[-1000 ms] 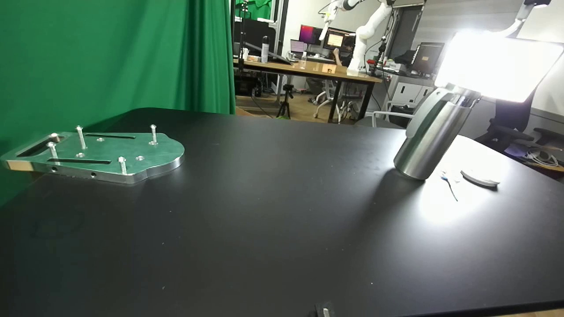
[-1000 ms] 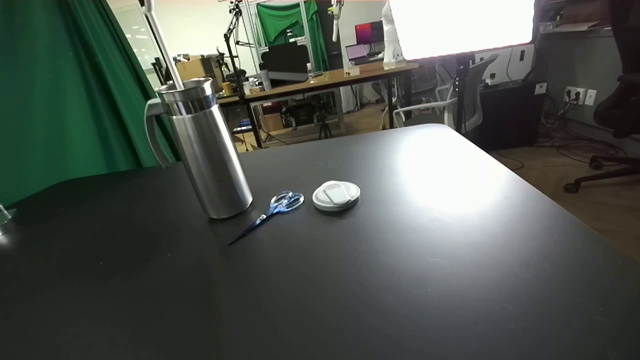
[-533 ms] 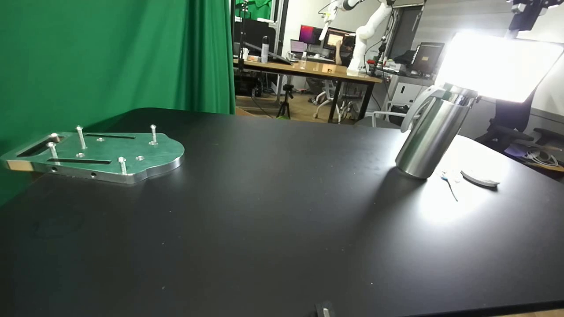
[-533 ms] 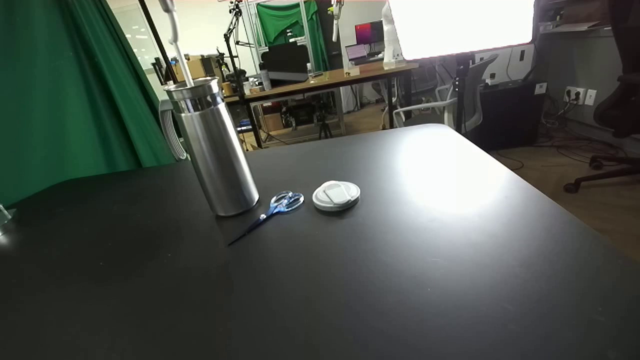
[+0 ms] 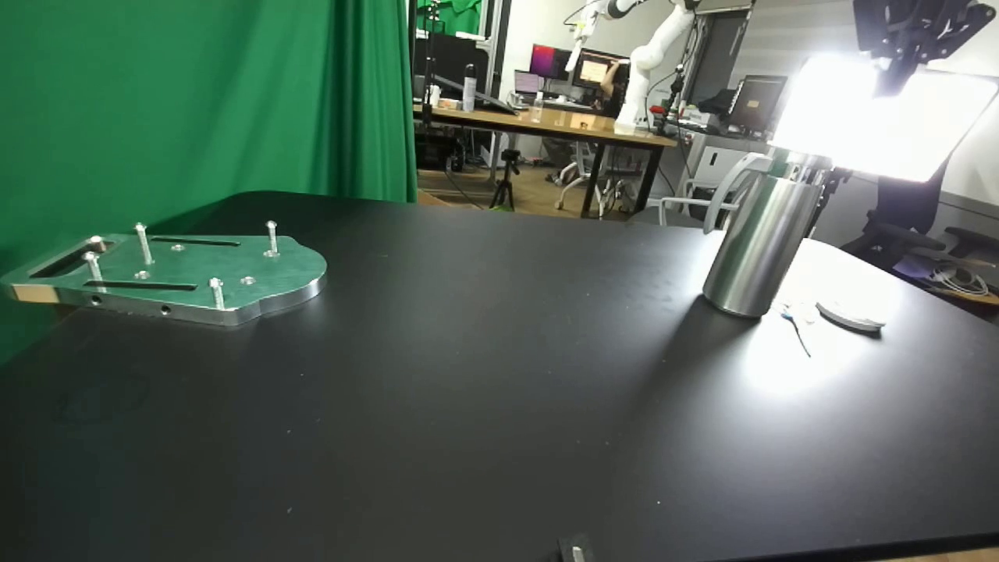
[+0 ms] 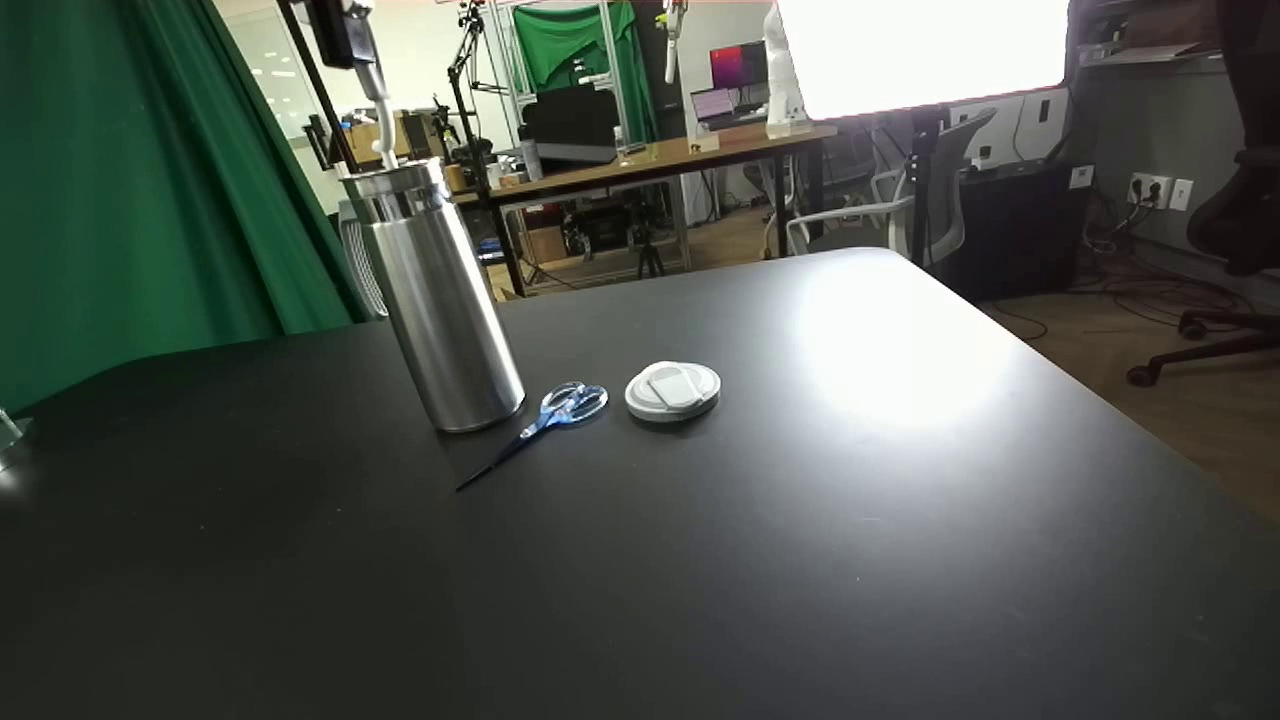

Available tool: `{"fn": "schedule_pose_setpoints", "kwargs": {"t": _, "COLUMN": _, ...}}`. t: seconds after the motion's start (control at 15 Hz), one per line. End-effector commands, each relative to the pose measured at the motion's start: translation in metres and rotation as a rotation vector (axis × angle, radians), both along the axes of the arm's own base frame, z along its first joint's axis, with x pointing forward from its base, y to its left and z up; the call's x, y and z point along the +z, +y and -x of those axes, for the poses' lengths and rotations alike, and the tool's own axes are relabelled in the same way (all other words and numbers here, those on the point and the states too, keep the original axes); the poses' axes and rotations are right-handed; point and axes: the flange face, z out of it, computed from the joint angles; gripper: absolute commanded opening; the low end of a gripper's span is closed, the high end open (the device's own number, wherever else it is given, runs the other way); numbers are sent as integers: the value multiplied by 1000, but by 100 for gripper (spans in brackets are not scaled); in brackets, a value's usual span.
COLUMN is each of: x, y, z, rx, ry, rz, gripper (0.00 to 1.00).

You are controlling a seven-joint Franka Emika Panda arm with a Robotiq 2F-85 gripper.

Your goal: Use the object to clean the bottle

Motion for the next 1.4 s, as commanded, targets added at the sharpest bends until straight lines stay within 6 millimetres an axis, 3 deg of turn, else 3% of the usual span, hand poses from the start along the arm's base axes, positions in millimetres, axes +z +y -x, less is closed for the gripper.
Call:
{"fn": "schedule_pose_setpoints", "kwargs": {"t": 0.0, "x": -7, "y": -7, "z": -11, "rx": -10, "ry": 21, "rz": 11, "gripper": 4}}
{"fn": "schedule_pose_setpoints", "kwargs": {"t": 0.33, "x": -4, "y": -2, "z": -13, "rx": -1, "ry": 26, "rz": 13, "gripper": 4}}
{"fn": "schedule_pose_setpoints", "kwargs": {"t": 1.07, "x": 78, "y": 46, "z": 10, "rx": 107, "ry": -71, "rz": 65, "gripper": 4}}
{"fn": "schedule_pose_setpoints", "kwargs": {"t": 1.33, "x": 90, "y": 47, "z": 9, "rx": 169, "ry": -103, "rz": 84, "gripper": 4}}
